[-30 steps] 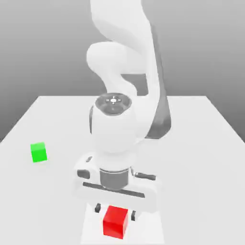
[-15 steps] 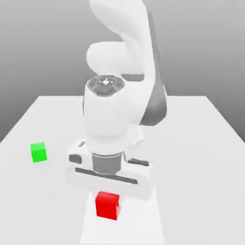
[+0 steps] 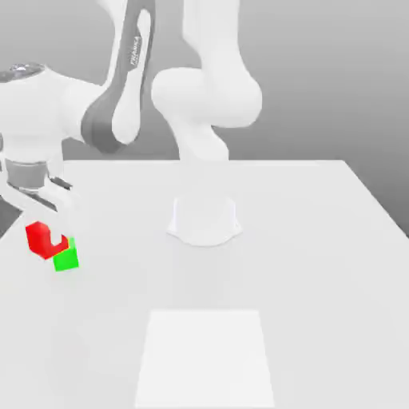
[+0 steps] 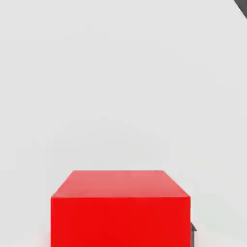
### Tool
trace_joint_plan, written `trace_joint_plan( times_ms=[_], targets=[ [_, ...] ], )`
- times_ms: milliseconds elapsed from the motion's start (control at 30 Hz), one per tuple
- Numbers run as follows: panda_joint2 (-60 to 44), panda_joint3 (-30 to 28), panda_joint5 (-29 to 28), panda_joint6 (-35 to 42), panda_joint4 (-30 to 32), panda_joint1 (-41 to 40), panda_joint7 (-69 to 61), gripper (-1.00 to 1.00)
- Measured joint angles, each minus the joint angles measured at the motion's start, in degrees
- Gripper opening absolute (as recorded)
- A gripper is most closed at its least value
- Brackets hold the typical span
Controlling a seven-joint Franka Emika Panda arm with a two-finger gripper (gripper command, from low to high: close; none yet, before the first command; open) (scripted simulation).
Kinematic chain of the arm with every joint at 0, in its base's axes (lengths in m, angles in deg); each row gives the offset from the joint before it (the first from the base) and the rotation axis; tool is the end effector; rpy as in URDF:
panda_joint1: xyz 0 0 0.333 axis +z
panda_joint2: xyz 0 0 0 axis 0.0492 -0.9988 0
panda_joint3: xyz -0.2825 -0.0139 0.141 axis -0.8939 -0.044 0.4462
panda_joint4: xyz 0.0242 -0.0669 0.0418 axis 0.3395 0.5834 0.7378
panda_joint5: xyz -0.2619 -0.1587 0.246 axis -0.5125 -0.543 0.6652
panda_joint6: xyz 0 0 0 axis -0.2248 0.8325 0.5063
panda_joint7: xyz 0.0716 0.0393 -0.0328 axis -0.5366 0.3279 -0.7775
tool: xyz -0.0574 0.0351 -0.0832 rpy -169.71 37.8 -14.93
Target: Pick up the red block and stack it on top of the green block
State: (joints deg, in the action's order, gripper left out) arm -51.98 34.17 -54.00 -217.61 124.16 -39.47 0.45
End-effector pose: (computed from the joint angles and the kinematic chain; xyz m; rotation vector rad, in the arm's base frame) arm 0.2051 -0.2978 0.2510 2.2767 -2.0853 0.0068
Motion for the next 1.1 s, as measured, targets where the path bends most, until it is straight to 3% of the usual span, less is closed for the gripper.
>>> trace_joint_plan(
  times_ms=[200,700,1100],
  targets=[
    [3.7,-6.9,0.0,-0.6,4.2,-5.3,-6.5,-1.0],
    [-3.5,-10.3,7.5,-8.1,4.1,-0.5,-11.8,-1.0],
    [-10.7,-11.5,17.2,-14.1,4.1,3.5,-18.5,-1.0]
  ],
)
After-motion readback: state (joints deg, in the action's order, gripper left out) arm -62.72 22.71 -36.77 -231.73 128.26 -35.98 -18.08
